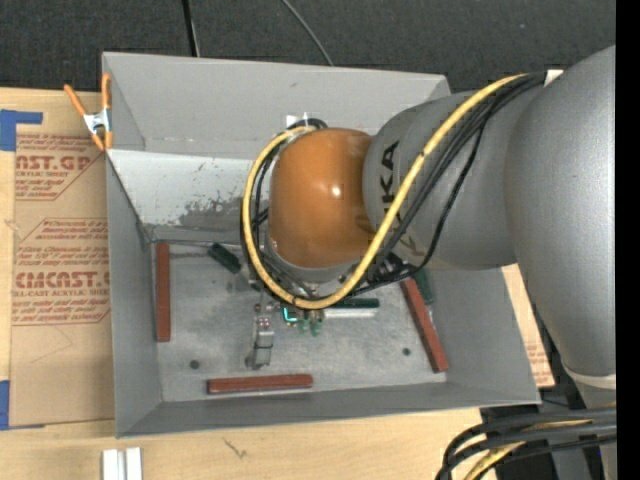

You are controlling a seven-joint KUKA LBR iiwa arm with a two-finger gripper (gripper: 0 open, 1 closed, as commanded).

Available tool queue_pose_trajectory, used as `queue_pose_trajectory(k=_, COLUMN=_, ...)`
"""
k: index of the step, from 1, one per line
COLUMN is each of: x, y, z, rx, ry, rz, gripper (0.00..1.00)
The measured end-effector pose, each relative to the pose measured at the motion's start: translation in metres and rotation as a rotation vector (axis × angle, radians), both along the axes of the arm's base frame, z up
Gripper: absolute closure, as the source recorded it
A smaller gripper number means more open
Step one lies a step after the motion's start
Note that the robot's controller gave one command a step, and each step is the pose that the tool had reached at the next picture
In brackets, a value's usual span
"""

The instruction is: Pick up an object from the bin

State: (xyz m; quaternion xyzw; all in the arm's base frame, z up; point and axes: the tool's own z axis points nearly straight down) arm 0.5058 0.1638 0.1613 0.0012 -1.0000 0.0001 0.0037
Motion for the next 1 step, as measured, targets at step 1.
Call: queue_pose_trajectory(k=1, x=0.0021, y=-0.0009, z=0.0043, rx=0.002, ry=-0.008, rz=-0.002, gripper=0.00)
